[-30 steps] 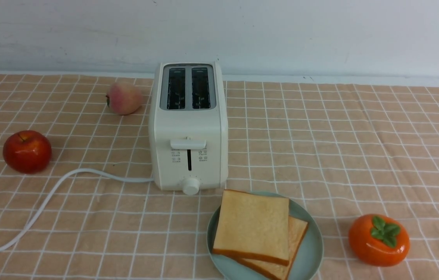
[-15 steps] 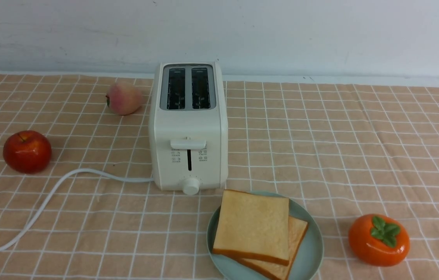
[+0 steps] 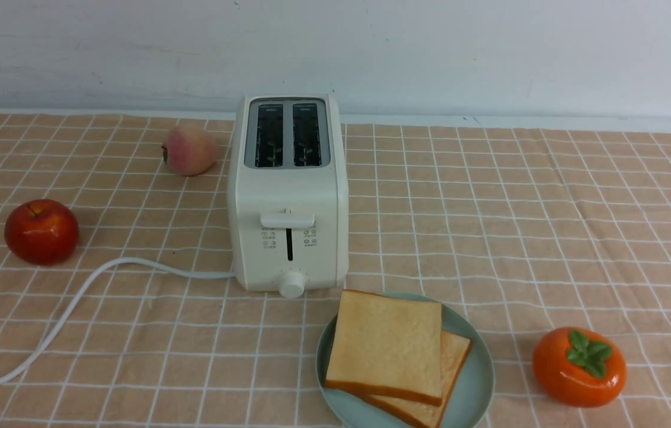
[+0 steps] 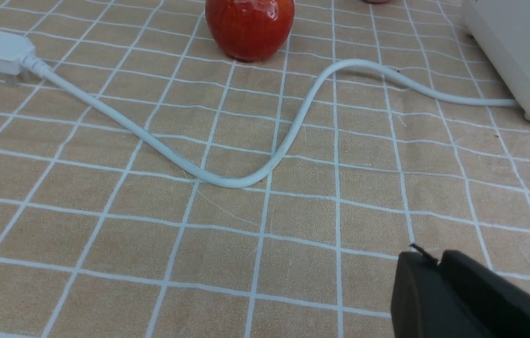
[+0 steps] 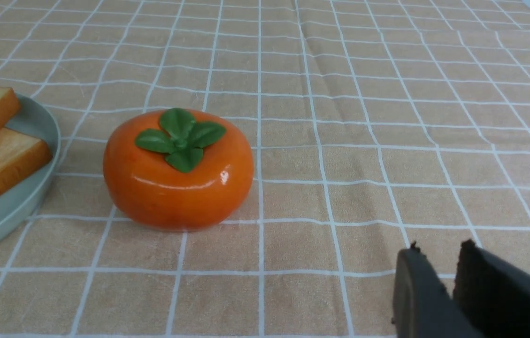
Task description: Take toasted bread from bread machine on light coffee tablecloth place on plate.
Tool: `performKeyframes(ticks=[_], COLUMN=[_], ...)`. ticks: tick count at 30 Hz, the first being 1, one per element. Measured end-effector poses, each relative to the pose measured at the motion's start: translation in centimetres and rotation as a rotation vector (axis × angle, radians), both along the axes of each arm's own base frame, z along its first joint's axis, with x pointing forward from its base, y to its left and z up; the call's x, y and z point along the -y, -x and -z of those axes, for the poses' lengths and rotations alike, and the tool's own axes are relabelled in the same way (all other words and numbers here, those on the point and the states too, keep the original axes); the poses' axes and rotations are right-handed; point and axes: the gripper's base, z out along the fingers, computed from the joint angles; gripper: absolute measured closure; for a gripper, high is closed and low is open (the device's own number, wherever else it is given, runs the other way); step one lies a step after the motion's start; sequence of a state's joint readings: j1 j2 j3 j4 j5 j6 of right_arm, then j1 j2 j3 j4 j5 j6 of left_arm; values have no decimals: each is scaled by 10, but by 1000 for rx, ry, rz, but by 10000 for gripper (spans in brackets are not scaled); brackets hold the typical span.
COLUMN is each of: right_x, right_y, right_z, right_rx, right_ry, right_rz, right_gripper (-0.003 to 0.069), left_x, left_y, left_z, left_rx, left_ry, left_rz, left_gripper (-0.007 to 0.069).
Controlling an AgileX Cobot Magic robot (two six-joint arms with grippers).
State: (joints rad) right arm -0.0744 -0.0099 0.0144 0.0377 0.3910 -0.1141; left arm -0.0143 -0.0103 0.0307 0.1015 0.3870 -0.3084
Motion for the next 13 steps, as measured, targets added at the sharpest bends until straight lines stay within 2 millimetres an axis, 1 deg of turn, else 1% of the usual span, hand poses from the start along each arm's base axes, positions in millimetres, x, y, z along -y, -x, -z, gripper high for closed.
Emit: performKeyframes(ticks=[13], right_x=[0], right_y=[0], right_z=[0], right_rx=[0], right_ry=[0], right_rz=[0], right_gripper=[501], left_x=[0], left_y=[0], left_z=[0], left_rx=[0], left_ry=[0], left_rz=[0], left_gripper=[568])
